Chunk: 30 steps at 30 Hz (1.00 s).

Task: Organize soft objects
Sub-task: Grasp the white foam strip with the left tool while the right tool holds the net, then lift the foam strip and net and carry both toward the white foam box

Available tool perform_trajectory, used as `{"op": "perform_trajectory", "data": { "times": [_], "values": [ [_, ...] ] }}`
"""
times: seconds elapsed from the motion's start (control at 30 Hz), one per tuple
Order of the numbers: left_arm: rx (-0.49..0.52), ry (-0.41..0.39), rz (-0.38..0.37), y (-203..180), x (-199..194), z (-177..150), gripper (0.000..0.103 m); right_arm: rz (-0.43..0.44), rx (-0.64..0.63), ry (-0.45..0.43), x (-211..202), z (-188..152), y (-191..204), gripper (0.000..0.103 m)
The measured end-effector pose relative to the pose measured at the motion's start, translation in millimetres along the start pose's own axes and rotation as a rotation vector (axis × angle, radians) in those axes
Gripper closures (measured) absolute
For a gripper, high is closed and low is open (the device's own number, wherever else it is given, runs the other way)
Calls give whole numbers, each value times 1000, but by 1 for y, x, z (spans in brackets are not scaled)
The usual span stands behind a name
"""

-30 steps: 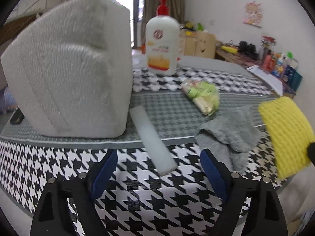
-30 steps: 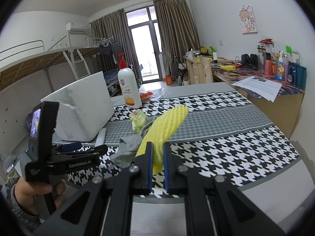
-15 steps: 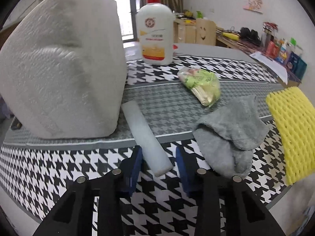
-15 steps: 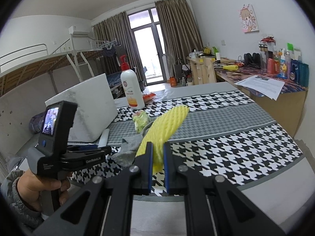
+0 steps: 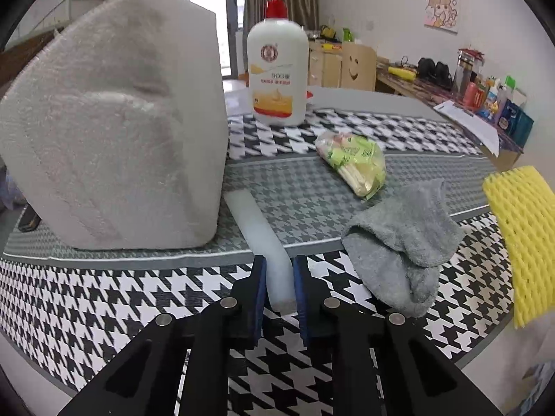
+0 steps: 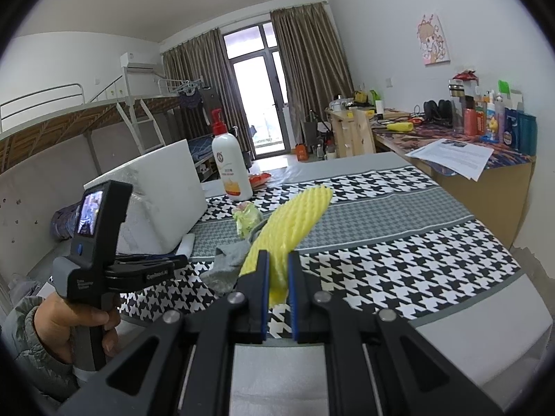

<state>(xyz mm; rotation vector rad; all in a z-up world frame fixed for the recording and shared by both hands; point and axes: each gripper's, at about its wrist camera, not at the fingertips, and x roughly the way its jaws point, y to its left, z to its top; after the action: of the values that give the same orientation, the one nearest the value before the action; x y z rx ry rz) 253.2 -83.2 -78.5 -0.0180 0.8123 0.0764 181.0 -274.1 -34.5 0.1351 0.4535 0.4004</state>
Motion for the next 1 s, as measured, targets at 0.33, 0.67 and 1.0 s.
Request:
{"op": "perform_trajectory", "data": {
  "times": [0.33, 0.67, 1.0],
  "values": [
    [74, -119, -13, -3, -40, -1, 86, -12, -19, -16, -8, 2, 12, 91],
    [147, -259, 6, 3, -83, -1, 91, -7, -59, -39, -15, 6, 35, 91],
    [178, -293, -15, 17, -98, -11, 92, -8, -93, -55, -16, 10, 56, 91]
  ]
}}
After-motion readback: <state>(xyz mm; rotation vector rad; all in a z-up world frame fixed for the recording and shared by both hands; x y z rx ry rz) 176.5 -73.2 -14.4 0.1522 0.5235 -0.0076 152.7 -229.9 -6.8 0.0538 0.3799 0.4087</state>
